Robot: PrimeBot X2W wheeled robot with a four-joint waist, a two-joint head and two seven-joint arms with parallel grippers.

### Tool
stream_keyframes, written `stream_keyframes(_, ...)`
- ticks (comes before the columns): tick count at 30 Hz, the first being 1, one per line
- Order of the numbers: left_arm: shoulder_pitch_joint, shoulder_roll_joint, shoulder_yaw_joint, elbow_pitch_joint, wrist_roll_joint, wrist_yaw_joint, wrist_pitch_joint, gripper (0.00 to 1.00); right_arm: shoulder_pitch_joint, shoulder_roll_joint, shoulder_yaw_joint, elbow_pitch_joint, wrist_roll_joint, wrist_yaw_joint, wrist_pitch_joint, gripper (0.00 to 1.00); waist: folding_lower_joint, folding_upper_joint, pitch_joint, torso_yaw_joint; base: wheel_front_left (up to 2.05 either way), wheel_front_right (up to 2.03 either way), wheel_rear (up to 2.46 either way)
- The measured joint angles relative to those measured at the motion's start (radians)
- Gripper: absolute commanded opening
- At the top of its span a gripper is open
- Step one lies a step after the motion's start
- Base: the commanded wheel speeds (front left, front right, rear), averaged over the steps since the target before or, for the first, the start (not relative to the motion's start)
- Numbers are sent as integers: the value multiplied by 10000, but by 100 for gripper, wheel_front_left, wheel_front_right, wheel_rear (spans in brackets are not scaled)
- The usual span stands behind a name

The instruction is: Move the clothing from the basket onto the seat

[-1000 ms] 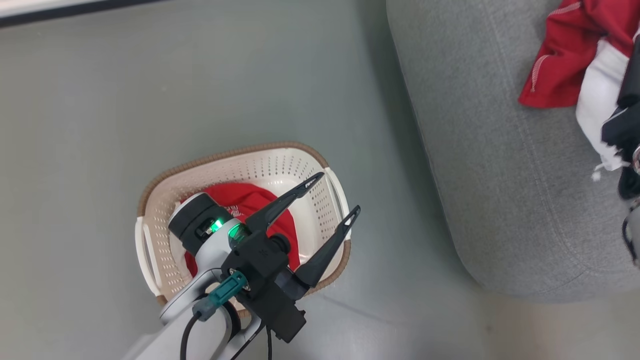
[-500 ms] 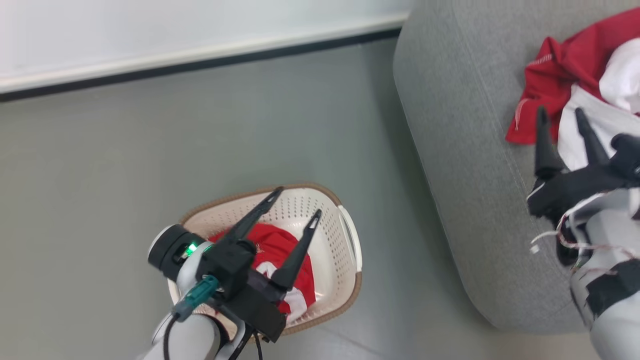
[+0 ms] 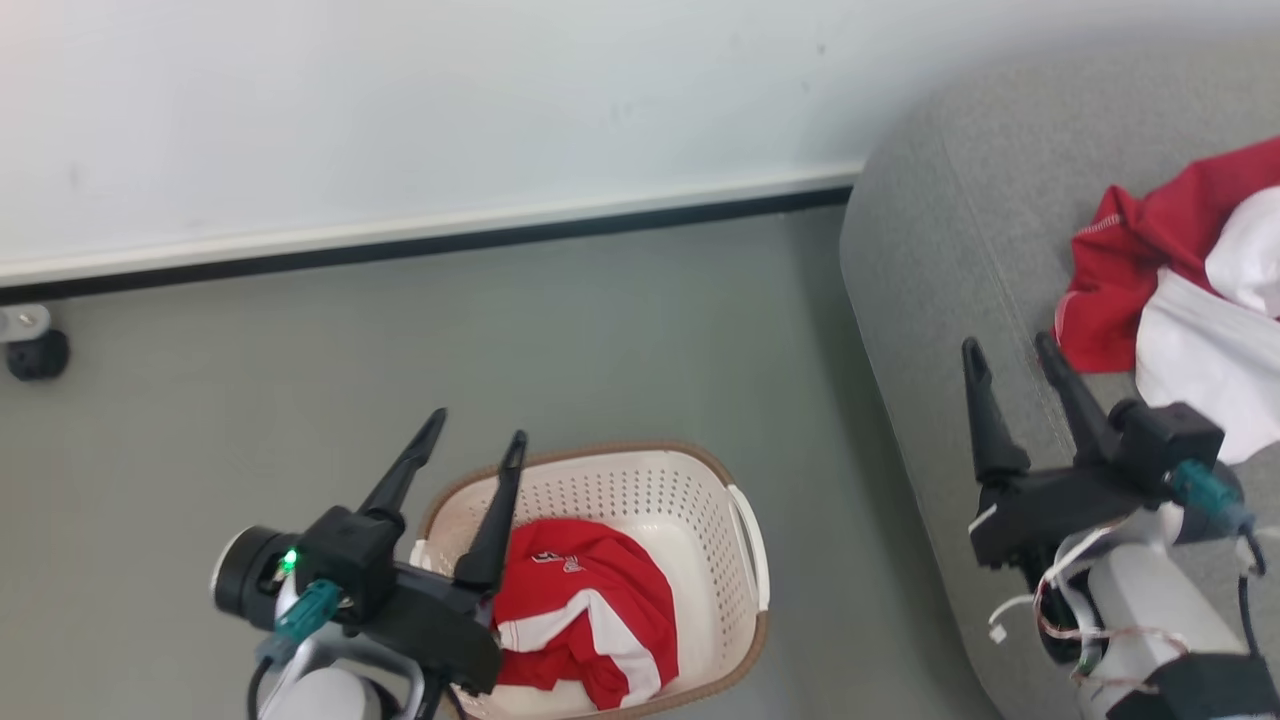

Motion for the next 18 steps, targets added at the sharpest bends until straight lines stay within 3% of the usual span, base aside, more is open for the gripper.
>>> stream_keyframes(18,1174,-21,894,196,-263,401,-261,100,2562,29,190,-1987,-311,-614,0,100,1,-1,-1190,710,0,0,0)
